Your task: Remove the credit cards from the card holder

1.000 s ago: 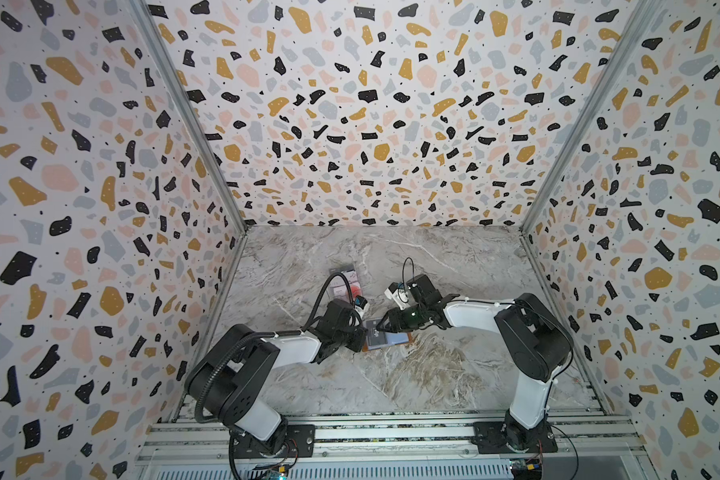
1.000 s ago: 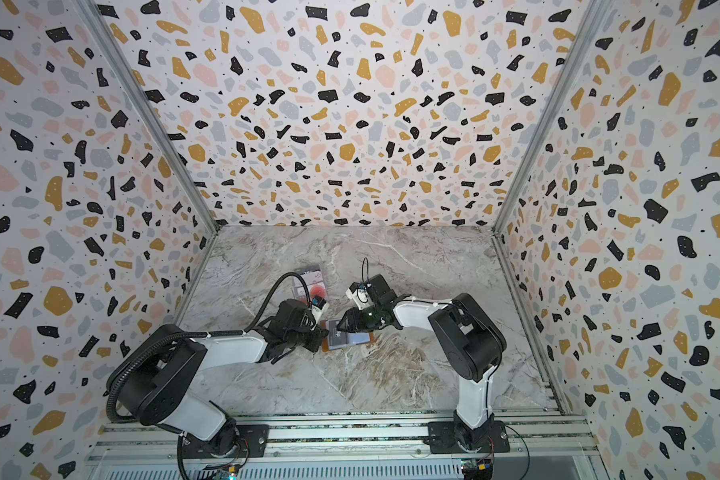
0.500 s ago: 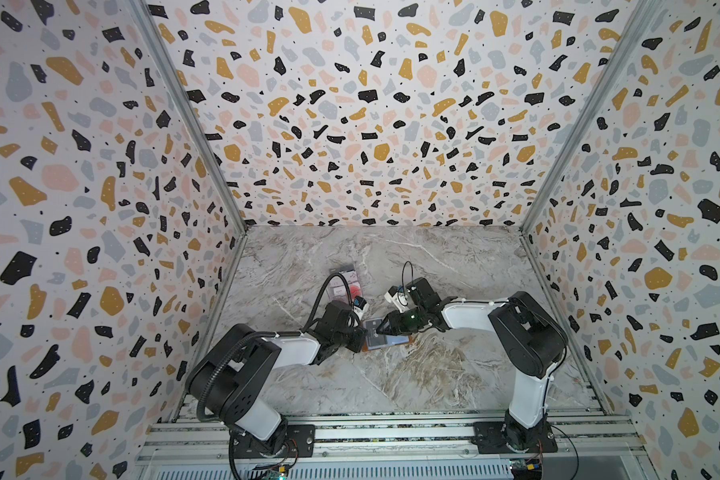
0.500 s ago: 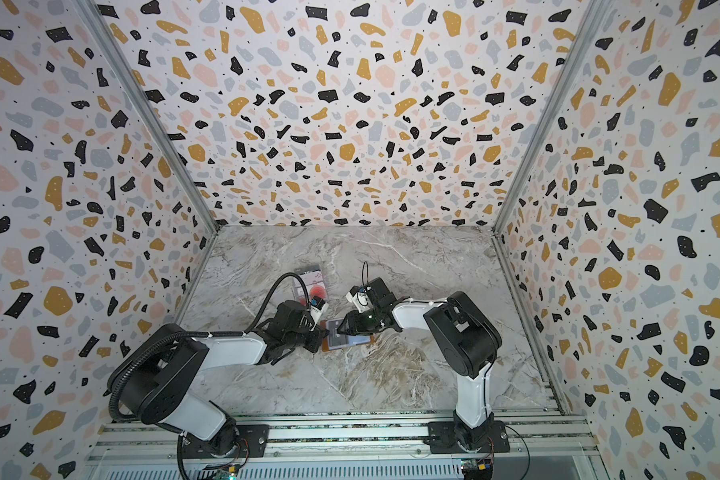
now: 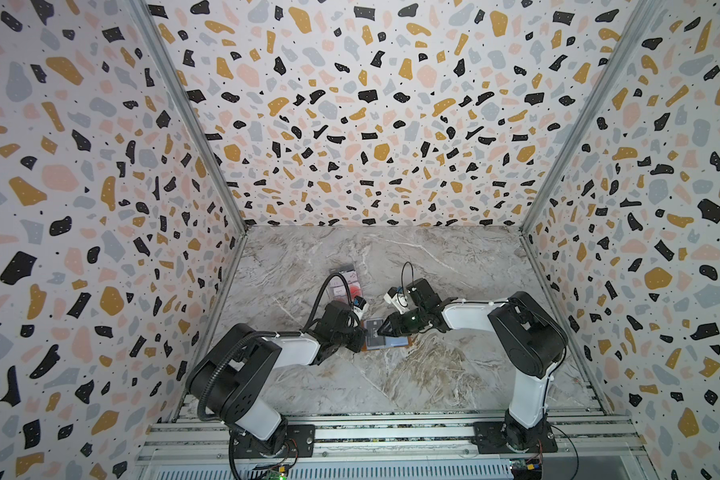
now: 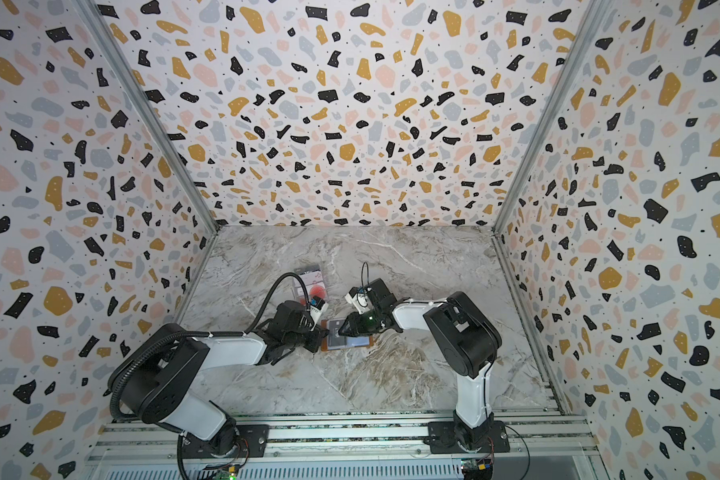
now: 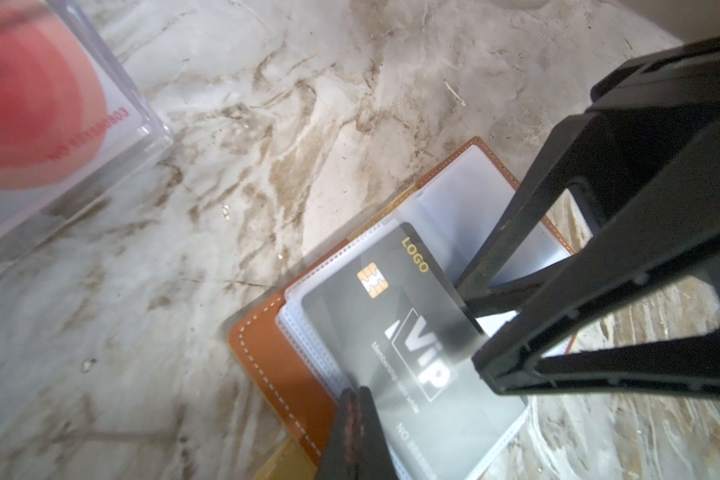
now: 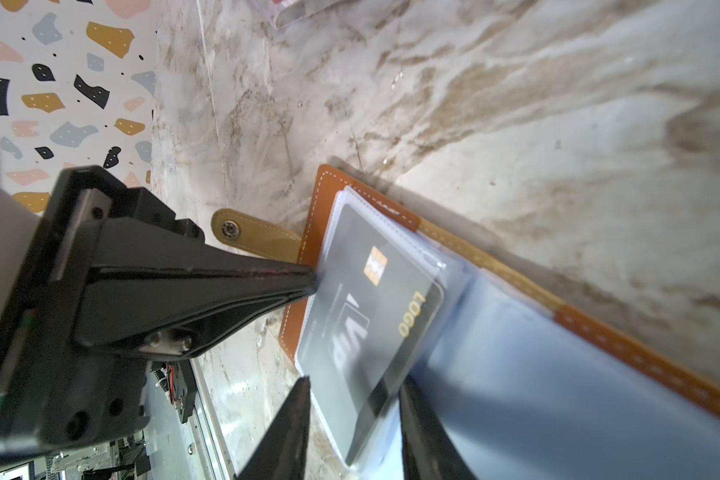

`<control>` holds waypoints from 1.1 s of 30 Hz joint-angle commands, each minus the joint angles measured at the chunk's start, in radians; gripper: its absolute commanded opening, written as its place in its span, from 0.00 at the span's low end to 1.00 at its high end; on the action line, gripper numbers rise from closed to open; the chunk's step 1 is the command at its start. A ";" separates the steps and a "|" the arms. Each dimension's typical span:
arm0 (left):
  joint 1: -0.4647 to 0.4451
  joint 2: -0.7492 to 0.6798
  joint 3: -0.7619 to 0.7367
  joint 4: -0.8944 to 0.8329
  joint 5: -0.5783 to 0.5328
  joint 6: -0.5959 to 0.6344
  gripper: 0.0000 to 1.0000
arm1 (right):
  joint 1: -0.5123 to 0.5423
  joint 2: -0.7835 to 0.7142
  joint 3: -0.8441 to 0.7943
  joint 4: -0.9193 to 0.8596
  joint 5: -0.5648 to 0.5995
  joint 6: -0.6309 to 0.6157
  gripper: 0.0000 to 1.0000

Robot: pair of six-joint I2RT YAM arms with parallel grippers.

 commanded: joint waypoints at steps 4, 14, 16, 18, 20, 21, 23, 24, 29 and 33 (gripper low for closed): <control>0.003 0.018 -0.024 -0.011 0.002 0.004 0.02 | 0.013 -0.033 0.043 -0.040 -0.044 -0.071 0.34; 0.008 0.017 -0.032 -0.008 0.002 0.006 0.01 | -0.002 -0.011 0.087 -0.099 -0.067 -0.082 0.31; 0.009 0.015 -0.032 -0.011 0.003 0.006 0.01 | -0.005 0.000 0.100 -0.114 -0.067 -0.086 0.31; 0.011 0.013 -0.033 -0.013 0.004 0.006 0.01 | -0.013 0.001 0.109 -0.139 -0.041 -0.083 0.32; 0.012 0.008 -0.035 -0.013 0.002 0.006 0.01 | -0.023 -0.013 0.099 -0.136 -0.028 -0.069 0.33; 0.013 0.008 -0.037 -0.013 0.001 0.007 0.01 | -0.027 -0.026 0.091 -0.132 -0.026 -0.060 0.34; 0.014 0.006 -0.037 -0.013 0.000 0.006 0.00 | -0.033 -0.046 0.078 -0.130 -0.019 -0.050 0.35; 0.014 0.006 -0.037 -0.013 0.001 0.006 0.01 | -0.034 -0.056 0.071 -0.129 -0.017 -0.045 0.36; 0.017 0.013 -0.033 -0.014 0.003 0.003 0.00 | -0.034 -0.088 0.009 -0.077 -0.020 0.007 0.38; 0.017 0.011 -0.038 -0.013 0.003 0.001 0.00 | -0.032 -0.123 -0.099 0.083 -0.020 0.139 0.38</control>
